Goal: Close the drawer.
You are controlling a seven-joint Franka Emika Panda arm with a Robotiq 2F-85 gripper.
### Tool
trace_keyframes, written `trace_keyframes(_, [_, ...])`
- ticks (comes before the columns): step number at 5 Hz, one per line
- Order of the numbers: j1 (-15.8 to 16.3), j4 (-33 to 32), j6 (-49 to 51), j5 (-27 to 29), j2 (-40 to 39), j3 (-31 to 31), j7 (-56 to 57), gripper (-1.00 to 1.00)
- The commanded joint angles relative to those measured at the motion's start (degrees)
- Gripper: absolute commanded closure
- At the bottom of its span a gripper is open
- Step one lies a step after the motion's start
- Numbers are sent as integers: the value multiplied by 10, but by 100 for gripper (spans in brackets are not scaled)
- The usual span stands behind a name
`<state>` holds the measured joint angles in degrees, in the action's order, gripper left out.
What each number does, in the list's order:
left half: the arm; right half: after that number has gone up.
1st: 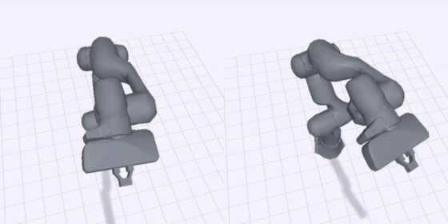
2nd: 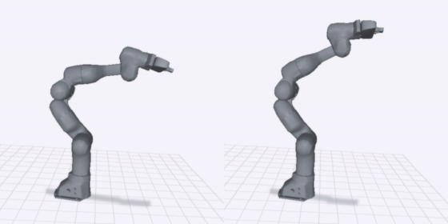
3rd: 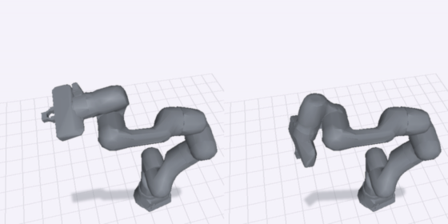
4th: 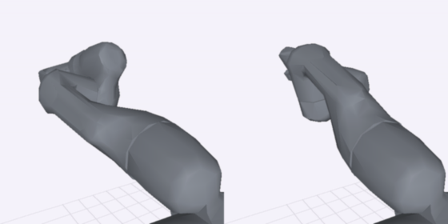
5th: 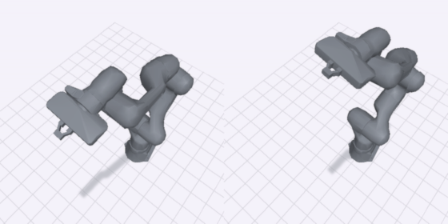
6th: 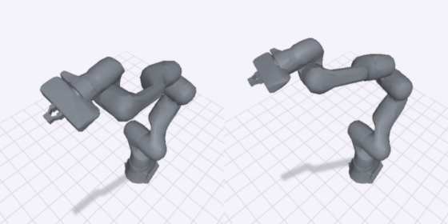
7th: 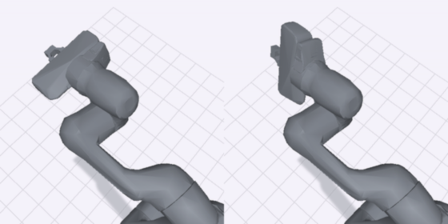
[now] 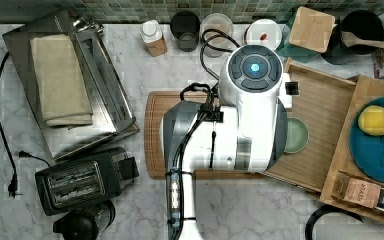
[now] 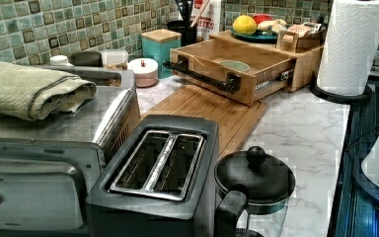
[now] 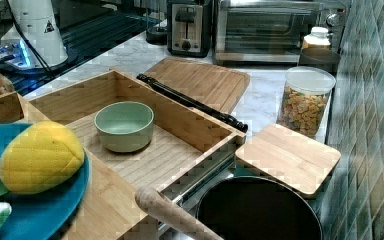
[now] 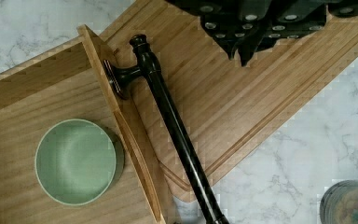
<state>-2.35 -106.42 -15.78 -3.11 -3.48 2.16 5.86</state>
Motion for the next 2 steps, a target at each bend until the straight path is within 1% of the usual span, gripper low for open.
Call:
trace_keyframes(1, [-2,-5,0,-3,0,0,0,100])
trace_keyframes(2, [0,24,28,-9,-30,-1,60,100])
